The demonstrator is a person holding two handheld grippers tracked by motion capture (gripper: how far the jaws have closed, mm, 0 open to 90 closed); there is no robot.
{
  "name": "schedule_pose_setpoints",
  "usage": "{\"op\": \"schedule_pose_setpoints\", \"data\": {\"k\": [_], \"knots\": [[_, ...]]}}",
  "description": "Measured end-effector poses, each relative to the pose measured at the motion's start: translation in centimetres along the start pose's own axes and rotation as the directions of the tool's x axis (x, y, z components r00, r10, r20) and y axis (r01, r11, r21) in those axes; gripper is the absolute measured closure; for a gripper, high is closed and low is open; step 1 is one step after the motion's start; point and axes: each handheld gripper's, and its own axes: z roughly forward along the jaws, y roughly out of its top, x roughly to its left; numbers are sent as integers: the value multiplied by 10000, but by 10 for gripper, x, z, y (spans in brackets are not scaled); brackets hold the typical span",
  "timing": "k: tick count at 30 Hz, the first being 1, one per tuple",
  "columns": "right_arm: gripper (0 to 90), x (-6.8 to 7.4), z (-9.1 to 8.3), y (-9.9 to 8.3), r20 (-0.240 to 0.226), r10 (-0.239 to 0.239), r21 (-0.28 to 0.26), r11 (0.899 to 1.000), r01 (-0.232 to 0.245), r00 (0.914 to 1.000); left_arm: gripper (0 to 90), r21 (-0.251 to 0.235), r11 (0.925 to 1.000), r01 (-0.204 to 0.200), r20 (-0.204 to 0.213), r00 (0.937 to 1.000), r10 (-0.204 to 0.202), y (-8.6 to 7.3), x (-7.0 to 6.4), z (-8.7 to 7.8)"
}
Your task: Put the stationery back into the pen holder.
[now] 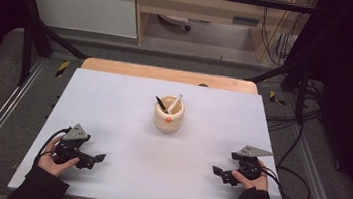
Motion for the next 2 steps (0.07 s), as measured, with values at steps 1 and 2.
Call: {"op": "schedule_pose_setpoints", "data": {"k": [1,2], "knots": [[9,0,0,0,8,-2,-7,10000,2,10000,33,10,10000,-24,-14,10000,25,0,0,0],[9,0,0,0,-17,-40,7,10000,41,10000,33,3,10000,-55,-27,10000,55,0,0,0]]}}
